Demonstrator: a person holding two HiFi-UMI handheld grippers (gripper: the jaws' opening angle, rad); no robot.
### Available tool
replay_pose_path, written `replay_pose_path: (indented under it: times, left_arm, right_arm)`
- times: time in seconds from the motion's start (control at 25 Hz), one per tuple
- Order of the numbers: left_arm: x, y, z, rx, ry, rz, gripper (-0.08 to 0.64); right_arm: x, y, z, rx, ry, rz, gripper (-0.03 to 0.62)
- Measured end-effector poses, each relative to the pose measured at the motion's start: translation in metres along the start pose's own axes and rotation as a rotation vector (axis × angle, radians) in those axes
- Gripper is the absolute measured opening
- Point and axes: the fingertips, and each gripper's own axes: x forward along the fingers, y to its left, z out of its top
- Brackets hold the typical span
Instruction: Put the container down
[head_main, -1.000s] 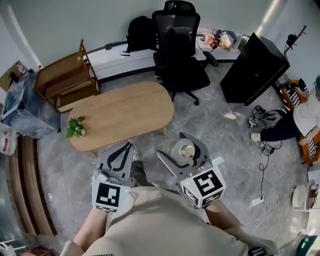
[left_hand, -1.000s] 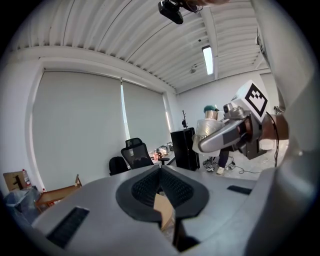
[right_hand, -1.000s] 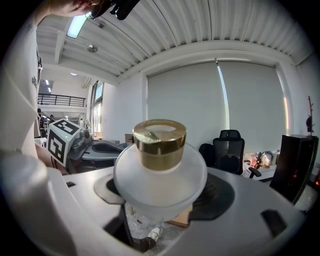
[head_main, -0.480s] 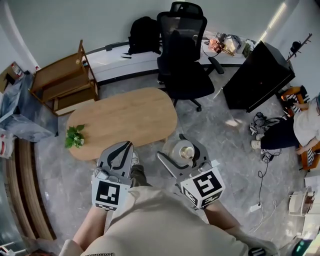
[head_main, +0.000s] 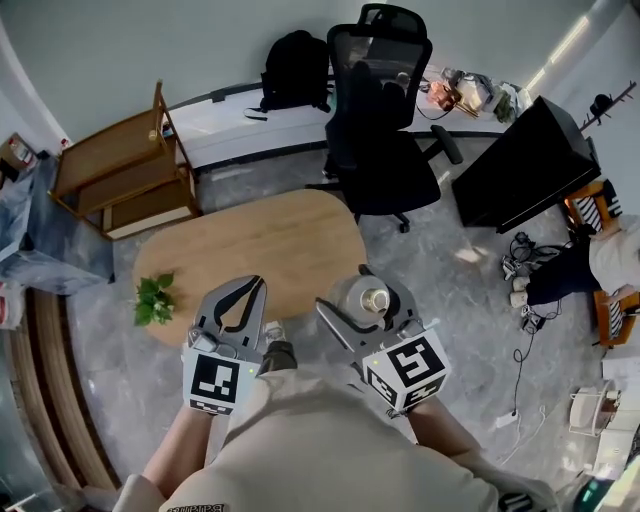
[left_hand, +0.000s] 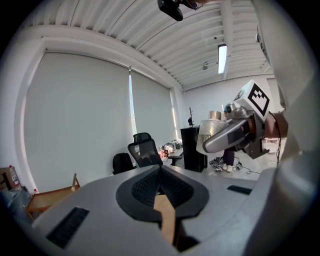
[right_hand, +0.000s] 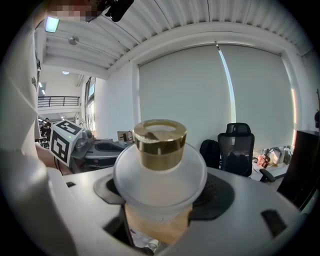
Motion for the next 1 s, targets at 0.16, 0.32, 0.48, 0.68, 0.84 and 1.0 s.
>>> replay_pose_path:
  times: [0.16, 0.32, 0.48, 0.68, 0.84, 1.0]
  left_arm:
    - [0.025, 0.047, 0.003, 0.003, -0.001, -0.011, 0.012]
    - [0.047, 0.089, 0.003, 0.002, -0.006, -0.020, 0.012]
    - [0.063, 0.120, 0.002, 0.009, -0.002, -0.022, 0.012]
    - [0.079, 0.142, -0.008, -0.010, 0.016, -0.004, 0.012]
    - [0.094, 0.152, -0.015, -0.037, 0.044, 0.020, 0.012]
    - [0.111, 0.162, -0.019, -0.066, 0.071, 0.058, 0.012]
  right_arm:
    - [0.046, -0.013, 0.025, -0.019, 0.002, -0.018, 0.328]
    - [0.088, -0.024, 0.043, -0.025, 0.010, -0.031, 0.328]
    - [0.121, -0.032, 0.053, -0.028, 0.020, -0.034, 0.328]
    - [0.152, -0.041, 0.054, -0.023, 0.041, -0.021, 0.328]
    - [0.170, -0.055, 0.056, -0.023, 0.058, 0.004, 0.328]
    - [0.187, -0.072, 0.053, -0.020, 0.078, 0.042, 0.328]
